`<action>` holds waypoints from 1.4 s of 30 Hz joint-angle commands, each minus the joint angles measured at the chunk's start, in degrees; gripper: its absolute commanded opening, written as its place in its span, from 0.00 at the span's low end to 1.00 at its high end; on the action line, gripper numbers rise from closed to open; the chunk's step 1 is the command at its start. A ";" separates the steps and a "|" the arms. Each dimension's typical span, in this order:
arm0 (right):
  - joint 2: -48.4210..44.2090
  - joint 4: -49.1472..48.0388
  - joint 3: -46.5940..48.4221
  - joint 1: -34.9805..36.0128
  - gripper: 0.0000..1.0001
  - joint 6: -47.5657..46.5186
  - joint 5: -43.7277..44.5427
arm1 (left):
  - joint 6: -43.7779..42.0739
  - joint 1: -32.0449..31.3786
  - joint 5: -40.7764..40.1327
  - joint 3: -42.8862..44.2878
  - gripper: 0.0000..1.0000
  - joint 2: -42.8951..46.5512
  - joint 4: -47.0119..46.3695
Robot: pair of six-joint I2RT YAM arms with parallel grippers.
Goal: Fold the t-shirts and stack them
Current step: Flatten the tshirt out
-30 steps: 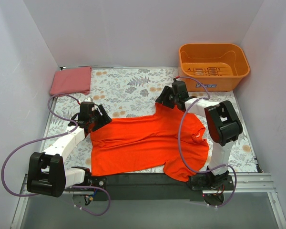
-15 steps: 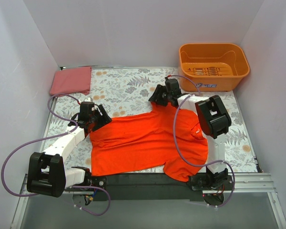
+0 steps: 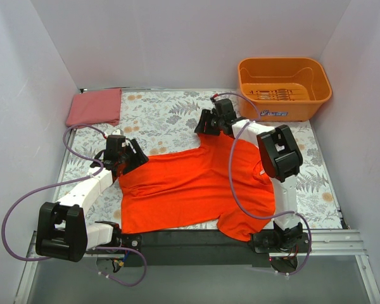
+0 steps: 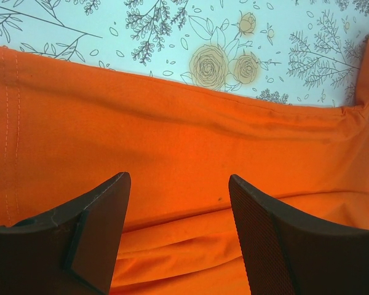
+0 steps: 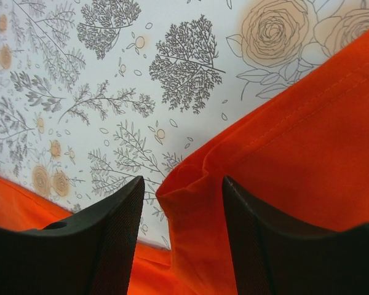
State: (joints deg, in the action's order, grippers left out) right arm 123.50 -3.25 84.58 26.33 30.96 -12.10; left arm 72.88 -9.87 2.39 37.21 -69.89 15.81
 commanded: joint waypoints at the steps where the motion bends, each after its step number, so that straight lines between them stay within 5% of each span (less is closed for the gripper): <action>1: -5.10 1.92 0.16 0.04 0.61 -5.73 3.03 | -0.29 -0.15 -1.16 -0.21 0.64 1.77 -0.35; 14: -23.21 12.29 -15.66 -8.39 0.54 -23.83 11.39 | 3.84 3.88 -12.06 3.48 0.61 -3.41 5.45; 22: -22.61 13.35 -17.52 -14.37 0.46 -29.64 11.83 | 3.94 9.78 -13.46 6.91 0.60 -9.47 7.30; 42: -16.36 13.27 -13.30 -14.73 0.43 -34.74 10.96 | 1.39 9.78 -13.20 6.65 0.60 -11.59 5.90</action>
State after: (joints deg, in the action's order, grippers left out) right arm 109.12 10.55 69.30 11.57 -2.24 -1.26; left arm 75.16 -0.23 -10.26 43.35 -82.19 22.28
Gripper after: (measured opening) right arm 0.426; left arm 0.599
